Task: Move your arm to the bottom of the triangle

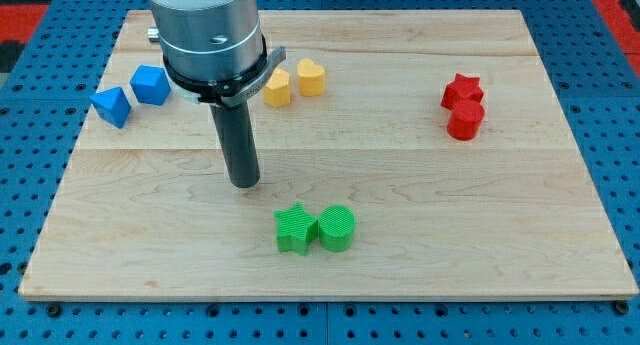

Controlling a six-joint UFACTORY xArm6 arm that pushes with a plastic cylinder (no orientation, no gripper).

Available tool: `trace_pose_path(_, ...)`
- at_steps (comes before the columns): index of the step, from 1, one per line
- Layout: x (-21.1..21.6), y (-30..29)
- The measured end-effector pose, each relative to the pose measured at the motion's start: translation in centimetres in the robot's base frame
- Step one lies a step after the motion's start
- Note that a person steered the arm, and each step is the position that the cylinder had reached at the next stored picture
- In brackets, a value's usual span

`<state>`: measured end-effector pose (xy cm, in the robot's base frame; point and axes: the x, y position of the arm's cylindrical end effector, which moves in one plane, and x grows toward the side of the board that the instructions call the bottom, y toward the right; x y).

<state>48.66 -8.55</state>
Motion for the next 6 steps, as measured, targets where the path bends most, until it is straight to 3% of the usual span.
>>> trace_pose_path(2, -4.6, -0.5)
trace_pose_path(4, -3.9, 7.3)
trace_pose_path(5, -7.7, 0.4)
trace_pose_path(6, -6.4, -6.1)
